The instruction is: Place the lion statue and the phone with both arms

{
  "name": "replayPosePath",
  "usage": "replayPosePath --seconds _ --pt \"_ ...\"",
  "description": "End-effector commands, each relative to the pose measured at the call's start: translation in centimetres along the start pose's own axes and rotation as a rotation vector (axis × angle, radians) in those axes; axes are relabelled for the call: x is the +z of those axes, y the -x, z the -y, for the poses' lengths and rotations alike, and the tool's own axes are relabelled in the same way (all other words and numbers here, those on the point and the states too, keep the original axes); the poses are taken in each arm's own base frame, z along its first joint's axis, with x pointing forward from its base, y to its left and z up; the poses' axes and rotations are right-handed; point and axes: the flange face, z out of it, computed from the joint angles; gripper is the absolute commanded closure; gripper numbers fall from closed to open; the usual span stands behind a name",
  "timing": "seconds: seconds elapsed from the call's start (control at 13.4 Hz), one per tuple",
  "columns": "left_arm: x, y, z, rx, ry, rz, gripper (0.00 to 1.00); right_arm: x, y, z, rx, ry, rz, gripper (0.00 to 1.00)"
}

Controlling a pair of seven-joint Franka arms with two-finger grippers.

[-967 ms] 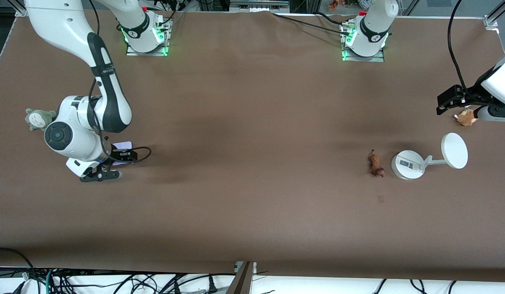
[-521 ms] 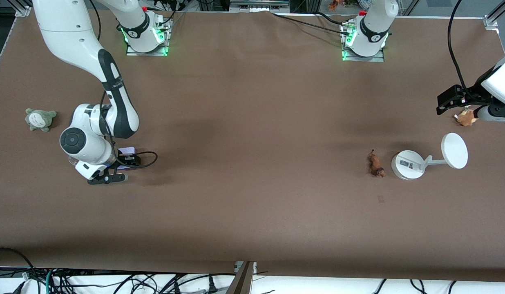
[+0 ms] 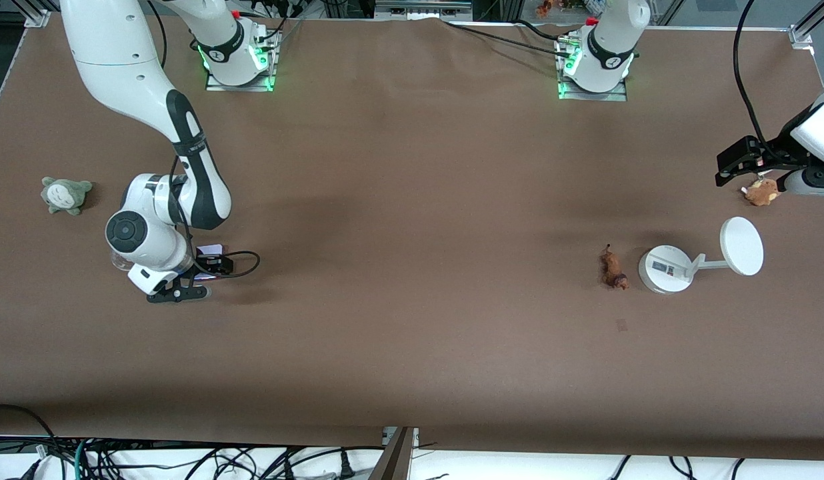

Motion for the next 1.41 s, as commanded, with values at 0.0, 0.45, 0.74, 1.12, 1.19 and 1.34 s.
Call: replayPosePath --seconds 0.0,0.45,0.74,1.12,1.19,1.34 --pt "-0.8 0.3 -0.2 0.015 0.018 -0.001 0.0 -2.4 -0.2 0.2 0.008 -0.034 -0.029 0.01" --pt "-0.8 0.3 -0.2 0.015 0.018 0.0 0.0 -17.1 1.1 0.3 0.009 -0.153 0.099 0.01" --pt "-0.8 0.4 -0.2 0.015 0.018 0.006 0.0 -27.5 1.1 -1.9 0.013 -0.168 0.199 0.01" --pt "-0.6 0.6 -0.2 0.018 0.02 0.023 0.0 -37.3 3.2 -3.5 0.003 -0.115 0.29 0.01" --pt "-0.7 0.5 -0.2 0.018 0.018 0.022 0.0 -40.1 4.2 -4.0 0.008 -0.12 0.268 0.01" --pt "-0.7 0.5 -0.2 0.018 0.018 0.022 0.0 -42.7 5.4 -4.4 -0.005 -0.129 0.222 0.0"
